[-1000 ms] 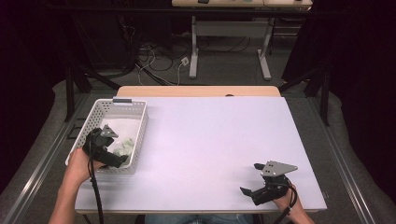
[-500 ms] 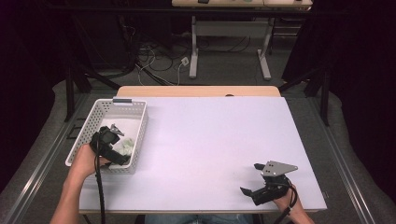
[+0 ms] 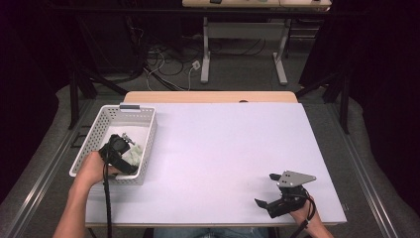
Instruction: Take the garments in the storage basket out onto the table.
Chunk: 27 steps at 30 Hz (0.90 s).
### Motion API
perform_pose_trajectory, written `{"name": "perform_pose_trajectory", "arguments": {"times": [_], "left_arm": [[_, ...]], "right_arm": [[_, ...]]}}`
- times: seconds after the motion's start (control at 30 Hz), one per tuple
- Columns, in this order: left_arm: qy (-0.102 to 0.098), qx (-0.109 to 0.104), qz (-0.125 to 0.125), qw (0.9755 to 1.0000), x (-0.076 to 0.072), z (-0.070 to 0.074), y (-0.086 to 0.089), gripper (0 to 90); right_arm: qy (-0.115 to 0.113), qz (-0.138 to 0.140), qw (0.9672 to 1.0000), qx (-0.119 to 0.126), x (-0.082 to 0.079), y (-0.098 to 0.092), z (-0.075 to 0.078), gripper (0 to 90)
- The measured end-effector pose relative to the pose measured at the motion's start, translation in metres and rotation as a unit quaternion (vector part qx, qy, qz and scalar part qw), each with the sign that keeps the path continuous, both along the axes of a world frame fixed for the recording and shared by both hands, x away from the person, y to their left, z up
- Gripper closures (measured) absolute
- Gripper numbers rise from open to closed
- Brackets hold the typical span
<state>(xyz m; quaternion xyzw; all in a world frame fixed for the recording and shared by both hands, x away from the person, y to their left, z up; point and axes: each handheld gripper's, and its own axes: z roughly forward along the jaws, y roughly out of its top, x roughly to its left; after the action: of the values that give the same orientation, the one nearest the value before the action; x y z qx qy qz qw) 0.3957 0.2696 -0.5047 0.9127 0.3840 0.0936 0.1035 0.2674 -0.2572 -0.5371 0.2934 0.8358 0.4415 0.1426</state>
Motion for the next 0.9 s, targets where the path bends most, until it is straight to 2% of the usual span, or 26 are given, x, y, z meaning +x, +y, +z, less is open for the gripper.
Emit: {"name": "perform_pose_trajectory", "arguments": {"times": [0.03,0.13,0.17,0.23,0.3,0.43,0.5,0.67,0.9], "left_arm": [[0.003,0.000,0.001,1.0000,0.000,0.000,-0.001,26.1],[0.008,0.008,0.004,0.9999,0.000,-0.002,-0.002,31.0],[0.008,0.013,0.004,0.9999,0.000,-0.003,-0.003,36.7],[0.012,0.020,0.000,0.9997,0.000,-0.003,-0.004,42.3],[0.010,0.022,-0.002,0.9997,-0.001,-0.004,-0.006,44.7],[0.009,0.024,-0.006,0.9997,-0.002,-0.005,-0.007,54.8],[0.005,0.022,-0.003,0.9997,-0.002,-0.005,-0.006,62.6],[-0.003,0.013,-0.002,0.9999,-0.006,-0.002,-0.004,69.7],[-0.024,-0.007,0.003,0.9997,-0.010,0.002,-0.001,71.8]], "right_arm": [[-0.001,0.001,1.0000,0.000,0.000,0.000,0.000,0.1],[-0.001,0.001,1.0000,-0.001,0.000,0.000,0.000,0.1],[-0.004,0.000,1.0000,0.002,0.000,0.000,0.000,0.1],[-0.004,0.000,1.0000,0.003,0.000,0.000,0.000,0.0],[-0.004,0.000,1.0000,0.002,0.000,0.000,0.000,0.0],[-0.002,0.001,1.0000,0.000,0.000,0.000,0.000,0.1],[-0.002,0.002,1.0000,0.000,0.000,0.000,0.000,0.1],[-0.008,0.004,1.0000,0.000,0.000,0.000,0.000,0.1],[-0.007,0.003,1.0000,0.000,0.000,0.000,0.000,0.1]]}}
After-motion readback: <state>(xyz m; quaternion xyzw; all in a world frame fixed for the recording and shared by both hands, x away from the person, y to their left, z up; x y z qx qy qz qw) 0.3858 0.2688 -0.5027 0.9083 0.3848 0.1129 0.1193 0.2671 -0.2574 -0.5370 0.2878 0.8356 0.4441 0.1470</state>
